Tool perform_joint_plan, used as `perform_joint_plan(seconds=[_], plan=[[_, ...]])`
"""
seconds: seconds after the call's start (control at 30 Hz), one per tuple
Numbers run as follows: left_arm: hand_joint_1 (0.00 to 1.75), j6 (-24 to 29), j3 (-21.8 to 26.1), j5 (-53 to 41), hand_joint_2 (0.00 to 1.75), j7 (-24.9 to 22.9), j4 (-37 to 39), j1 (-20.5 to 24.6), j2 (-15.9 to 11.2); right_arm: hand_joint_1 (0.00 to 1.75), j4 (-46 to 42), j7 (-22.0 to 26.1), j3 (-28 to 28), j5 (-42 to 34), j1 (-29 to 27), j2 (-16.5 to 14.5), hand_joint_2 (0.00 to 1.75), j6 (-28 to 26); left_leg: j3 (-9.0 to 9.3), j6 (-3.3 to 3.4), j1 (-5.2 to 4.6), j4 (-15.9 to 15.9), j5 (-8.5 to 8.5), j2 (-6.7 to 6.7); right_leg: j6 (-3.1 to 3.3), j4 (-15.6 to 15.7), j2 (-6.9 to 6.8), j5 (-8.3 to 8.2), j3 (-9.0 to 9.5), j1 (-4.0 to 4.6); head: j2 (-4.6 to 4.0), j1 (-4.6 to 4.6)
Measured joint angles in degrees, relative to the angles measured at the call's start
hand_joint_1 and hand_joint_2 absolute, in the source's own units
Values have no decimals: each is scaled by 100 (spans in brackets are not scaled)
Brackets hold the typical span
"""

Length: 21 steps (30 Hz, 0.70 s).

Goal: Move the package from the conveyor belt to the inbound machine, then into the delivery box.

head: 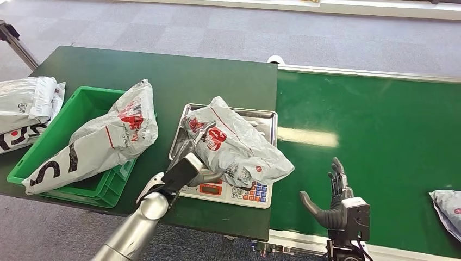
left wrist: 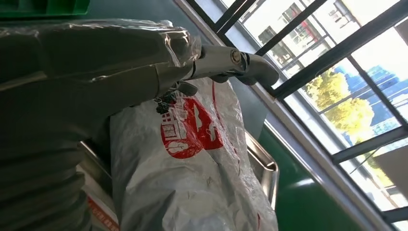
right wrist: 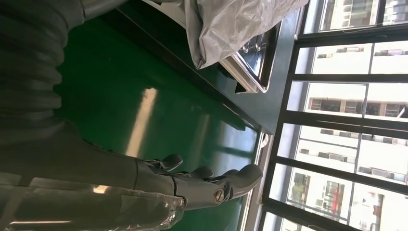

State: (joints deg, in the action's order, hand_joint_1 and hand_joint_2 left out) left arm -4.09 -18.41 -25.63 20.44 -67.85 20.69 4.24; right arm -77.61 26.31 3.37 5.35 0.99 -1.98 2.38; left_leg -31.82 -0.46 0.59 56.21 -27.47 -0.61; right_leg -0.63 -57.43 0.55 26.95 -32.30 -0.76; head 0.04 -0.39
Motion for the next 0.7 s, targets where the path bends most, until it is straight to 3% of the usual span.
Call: perform_joint_plan(seconds=[0.23,0.7], plan=[[0,-254,-216,-716,175,-596,674,639,-102,0,0,-100,-40,84,14,-14,175,81,-1,0,0,0,1,1,0,-2,1,0,-1,0,0,0],[0,-622,-737,-1398,175,-994,1692,1140,-142,0,-15,-172,-156,182,-16,-65,175,107,14,0,0,0,0,-1,0,-1,-1,1,17,0,0,0]])
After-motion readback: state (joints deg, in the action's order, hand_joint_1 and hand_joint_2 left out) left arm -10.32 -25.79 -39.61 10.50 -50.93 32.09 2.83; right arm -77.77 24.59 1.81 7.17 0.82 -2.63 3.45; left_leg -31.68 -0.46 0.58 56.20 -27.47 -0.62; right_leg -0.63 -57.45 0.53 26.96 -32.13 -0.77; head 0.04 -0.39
